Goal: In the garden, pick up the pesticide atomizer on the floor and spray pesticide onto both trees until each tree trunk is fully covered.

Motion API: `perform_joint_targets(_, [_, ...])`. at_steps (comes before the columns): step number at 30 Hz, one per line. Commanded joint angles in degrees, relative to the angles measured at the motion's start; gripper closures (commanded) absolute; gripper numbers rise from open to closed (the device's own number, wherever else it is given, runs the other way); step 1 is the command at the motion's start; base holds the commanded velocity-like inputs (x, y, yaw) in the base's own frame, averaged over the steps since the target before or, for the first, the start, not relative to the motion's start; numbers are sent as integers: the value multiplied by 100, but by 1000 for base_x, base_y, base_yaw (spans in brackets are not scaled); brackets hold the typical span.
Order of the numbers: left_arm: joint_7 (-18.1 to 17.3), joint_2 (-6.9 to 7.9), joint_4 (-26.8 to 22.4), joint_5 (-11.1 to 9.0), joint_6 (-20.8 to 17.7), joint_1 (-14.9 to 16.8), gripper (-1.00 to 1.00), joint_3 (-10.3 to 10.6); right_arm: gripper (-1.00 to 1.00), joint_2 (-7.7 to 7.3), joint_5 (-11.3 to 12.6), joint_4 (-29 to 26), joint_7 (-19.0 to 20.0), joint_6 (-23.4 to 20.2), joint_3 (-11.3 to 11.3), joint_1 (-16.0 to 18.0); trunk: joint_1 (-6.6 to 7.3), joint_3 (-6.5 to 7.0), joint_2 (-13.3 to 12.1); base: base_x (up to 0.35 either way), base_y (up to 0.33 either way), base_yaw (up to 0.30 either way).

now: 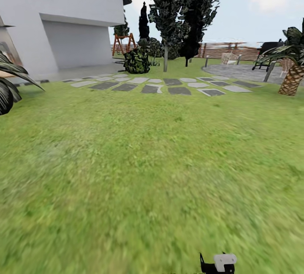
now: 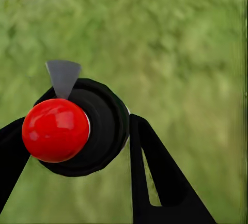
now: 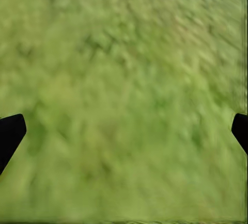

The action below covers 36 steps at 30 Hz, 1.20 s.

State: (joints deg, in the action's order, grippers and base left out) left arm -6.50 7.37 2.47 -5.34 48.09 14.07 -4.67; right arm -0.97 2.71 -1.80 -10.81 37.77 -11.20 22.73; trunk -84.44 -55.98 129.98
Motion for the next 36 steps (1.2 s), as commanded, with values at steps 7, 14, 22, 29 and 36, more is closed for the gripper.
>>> perform_joint_targets(7, [-79,-42,-554,-20,96,23,100,-17,-100,-2,28,4,-27,11,-49,4,1,-20,2,0,0,-285])
perform_joint_targets(14, [90,82,-1146,-61,160,18,100,-225,-100,0,28,-3,-27,11,-49,4,1,-32,2,0,0,-286])
perform_joint_targets(22, [-155,147,-1215,-48,-1160,222,100,-216,-100,-7,32,-28,-38,11,-32,4,1,-33,2,0,0,-290])
perform_joint_targets(29, [-172,206,-1222,-83,-1096,168,100,-223,-100,-17,29,-26,-38,11,57,4,1,-33,2,0,0,-291])
perform_joint_targets(36, [-103,217,-1224,-93,-945,156,100,-264,-100,-9,36,-22,-35,11,65,4,1,-33,2,0,0,-294])
